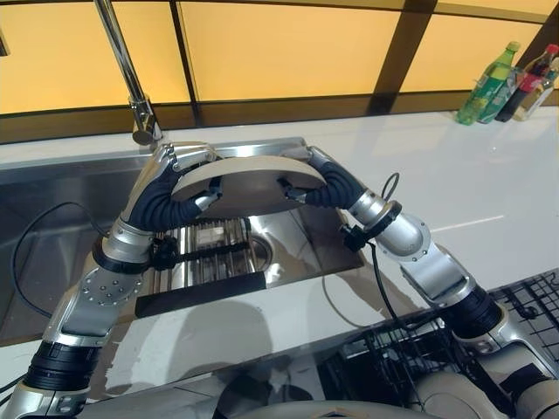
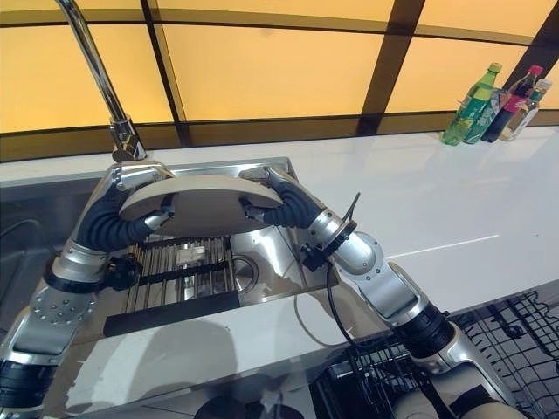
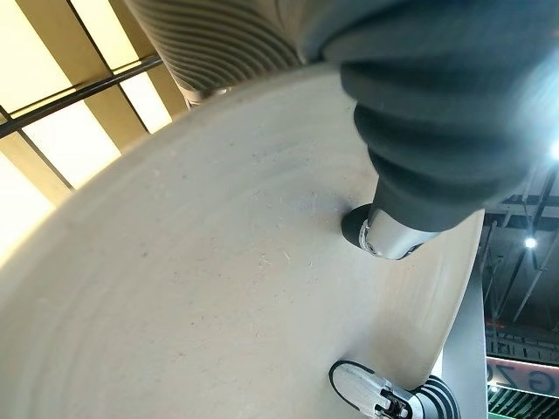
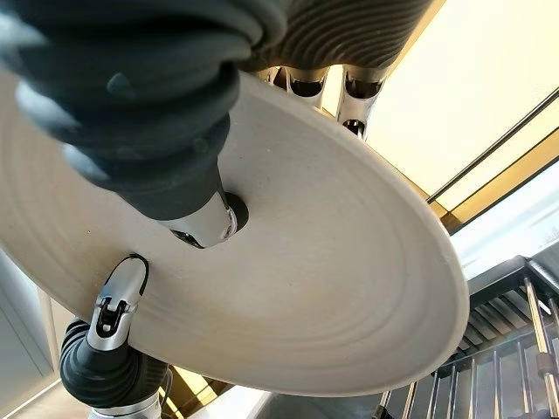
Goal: Pick up plates and place into dishwasher.
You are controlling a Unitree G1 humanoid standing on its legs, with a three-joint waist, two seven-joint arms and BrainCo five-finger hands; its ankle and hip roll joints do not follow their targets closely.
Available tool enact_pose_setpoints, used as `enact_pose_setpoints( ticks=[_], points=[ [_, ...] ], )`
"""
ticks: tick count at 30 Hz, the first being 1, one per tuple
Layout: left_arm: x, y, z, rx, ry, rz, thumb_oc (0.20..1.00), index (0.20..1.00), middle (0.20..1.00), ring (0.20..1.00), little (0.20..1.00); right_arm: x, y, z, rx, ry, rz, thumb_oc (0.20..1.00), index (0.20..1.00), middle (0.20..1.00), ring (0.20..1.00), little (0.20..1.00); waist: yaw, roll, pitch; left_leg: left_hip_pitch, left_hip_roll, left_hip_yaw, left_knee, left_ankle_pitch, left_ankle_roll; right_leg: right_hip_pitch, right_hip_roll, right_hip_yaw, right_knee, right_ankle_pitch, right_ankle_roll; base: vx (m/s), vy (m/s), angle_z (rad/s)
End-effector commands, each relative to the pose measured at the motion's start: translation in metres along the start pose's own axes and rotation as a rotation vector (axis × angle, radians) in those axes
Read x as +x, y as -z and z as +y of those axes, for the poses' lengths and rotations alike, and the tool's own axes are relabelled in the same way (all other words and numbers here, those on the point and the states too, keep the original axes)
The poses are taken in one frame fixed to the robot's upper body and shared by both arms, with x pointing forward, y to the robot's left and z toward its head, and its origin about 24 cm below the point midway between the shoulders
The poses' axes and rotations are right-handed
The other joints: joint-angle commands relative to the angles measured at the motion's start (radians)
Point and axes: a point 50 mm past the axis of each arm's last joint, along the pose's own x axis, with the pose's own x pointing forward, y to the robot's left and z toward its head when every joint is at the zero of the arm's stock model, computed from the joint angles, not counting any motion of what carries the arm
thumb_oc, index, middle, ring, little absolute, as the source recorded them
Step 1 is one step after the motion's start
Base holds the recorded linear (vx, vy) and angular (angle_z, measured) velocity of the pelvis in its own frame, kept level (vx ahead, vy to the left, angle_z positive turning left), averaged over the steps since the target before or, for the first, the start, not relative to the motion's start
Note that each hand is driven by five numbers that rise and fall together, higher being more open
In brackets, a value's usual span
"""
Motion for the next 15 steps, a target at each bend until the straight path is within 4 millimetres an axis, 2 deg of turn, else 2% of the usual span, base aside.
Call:
enact_pose_setpoints(
  ticks=[1, 4, 5, 7, 8, 15],
  points=[
    [0.02, -0.013, -0.004, -0.108, -0.084, -0.102, 0.2, 0.2, 0.2, 0.2, 0.2, 0.019, -0.023, 0.003, 0.013, -0.031, -0.131, 0.2, 0.2, 0.2, 0.2, 0.2, -0.005, 0.01, -0.07, -0.022, -0.043, -0.015, -0.074, 0.058, 0.057, 0.046, -0.06, -0.006, 0.18, -0.142, 0.038, 0.0, 0.0, 0.0],
    [0.015, -0.003, -0.003, -0.114, -0.124, -0.021, 0.2, 0.2, 0.2, 0.2, 0.2, 0.018, -0.021, -0.001, -0.007, 0.01, -0.127, 0.2, 0.2, 0.2, 0.2, 0.2, -0.014, 0.012, -0.067, -0.017, -0.038, -0.001, -0.077, 0.059, 0.057, 0.044, -0.059, -0.001, 0.183, -0.141, 0.038, 0.0, 0.0, 0.0],
    [0.012, 0.002, -0.003, -0.107, -0.133, 0.02, 0.354, 0.354, 0.354, 0.354, 0.354, 0.016, -0.02, -0.005, -0.016, 0.031, -0.12, 0.2, 0.2, 0.2, 0.2, 0.2, -0.019, 0.014, -0.065, -0.015, -0.036, 0.006, -0.077, 0.058, 0.058, 0.044, -0.059, 0.002, 0.182, -0.142, 0.038, -0.02, -0.015, -0.03],
    [0.009, 0.007, 0.0, -0.105, -0.16, 0.056, 0.94, 0.94, 0.94, 0.94, 0.94, 0.013, -0.017, -0.01, -0.027, 0.06, -0.108, 0.2, 0.2, 0.2, 0.2, 0.2, -0.025, 0.015, -0.067, -0.011, -0.034, 0.014, -0.079, 0.058, 0.058, 0.044, -0.059, 0.006, 0.181, -0.14, 0.04, -0.01, -0.014, -0.04],
    [0.006, 0.011, 0.002, -0.088, -0.191, 0.081, 1.0, 1.0, 1.0, 1.0, 1.0, 0.011, -0.016, -0.014, -0.039, 0.082, -0.099, 0.2, 0.2, 0.2, 0.2, 0.2, -0.035, 0.017, -0.067, -0.009, -0.031, 0.022, -0.078, 0.056, 0.058, 0.043, -0.057, 0.011, 0.179, -0.143, 0.039, -0.01, -0.014, -0.08],
    [0.004, 0.018, 0.014, -0.011, -0.29, 0.125, 1.0, 1.0, 1.0, 1.0, 1.0, -0.004, -0.004, -0.027, -0.072, 0.158, -0.032, 0.2, 0.2, 0.2, 0.2, 0.2, -0.082, 0.024, -0.078, 0.003, -0.01, 0.074, -0.086, 0.051, 0.053, 0.031, -0.045, 0.045, 0.167, -0.145, 0.041, -0.01, -0.015, -0.21]
  ],
)
